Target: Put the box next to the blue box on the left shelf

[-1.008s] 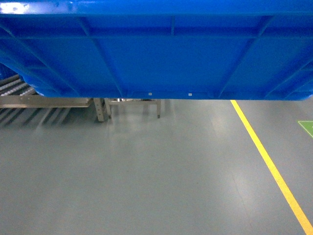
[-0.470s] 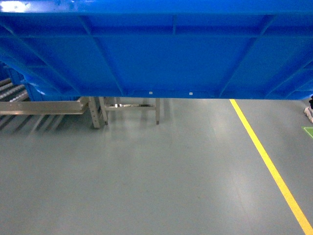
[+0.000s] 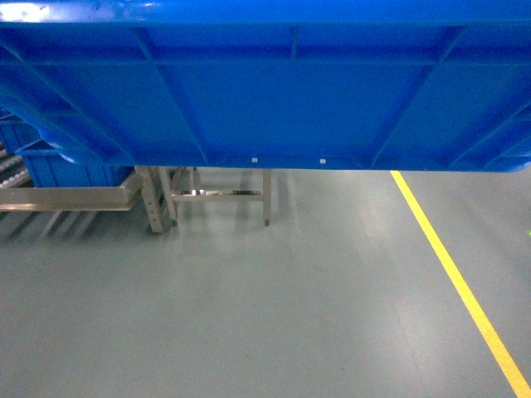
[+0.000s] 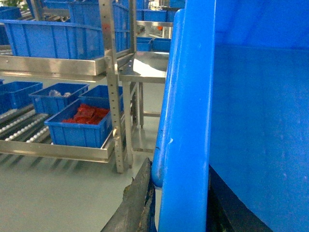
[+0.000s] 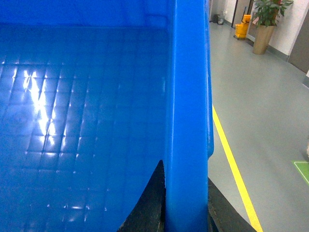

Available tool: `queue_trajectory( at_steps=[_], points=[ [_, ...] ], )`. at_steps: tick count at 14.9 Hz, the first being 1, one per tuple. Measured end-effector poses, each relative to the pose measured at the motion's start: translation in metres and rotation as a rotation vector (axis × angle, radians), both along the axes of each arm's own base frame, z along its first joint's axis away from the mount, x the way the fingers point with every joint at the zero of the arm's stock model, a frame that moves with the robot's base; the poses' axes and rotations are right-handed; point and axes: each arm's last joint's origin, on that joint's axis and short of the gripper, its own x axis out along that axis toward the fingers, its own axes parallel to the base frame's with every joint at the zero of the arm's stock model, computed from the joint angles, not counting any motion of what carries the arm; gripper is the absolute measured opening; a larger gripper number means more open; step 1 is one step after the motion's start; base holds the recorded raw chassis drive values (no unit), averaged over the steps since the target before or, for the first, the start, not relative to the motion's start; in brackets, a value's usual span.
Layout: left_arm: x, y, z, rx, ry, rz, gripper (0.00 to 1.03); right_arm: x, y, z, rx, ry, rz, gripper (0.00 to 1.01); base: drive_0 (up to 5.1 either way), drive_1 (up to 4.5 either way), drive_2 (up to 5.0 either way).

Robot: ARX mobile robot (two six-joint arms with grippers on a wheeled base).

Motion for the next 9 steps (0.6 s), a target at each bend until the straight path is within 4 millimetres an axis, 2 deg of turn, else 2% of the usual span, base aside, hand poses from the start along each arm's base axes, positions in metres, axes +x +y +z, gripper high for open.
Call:
queue_trajectory(
  at_steps=[9],
  points=[
    [0.0, -0.0001, 0.0, -0.001, 0.0, -0.001, 0.17, -0.0001, 0.0, 0.0004, 0.0, -0.003, -0.001, 0.09, 0.0, 4.16, -4.2]
  ],
)
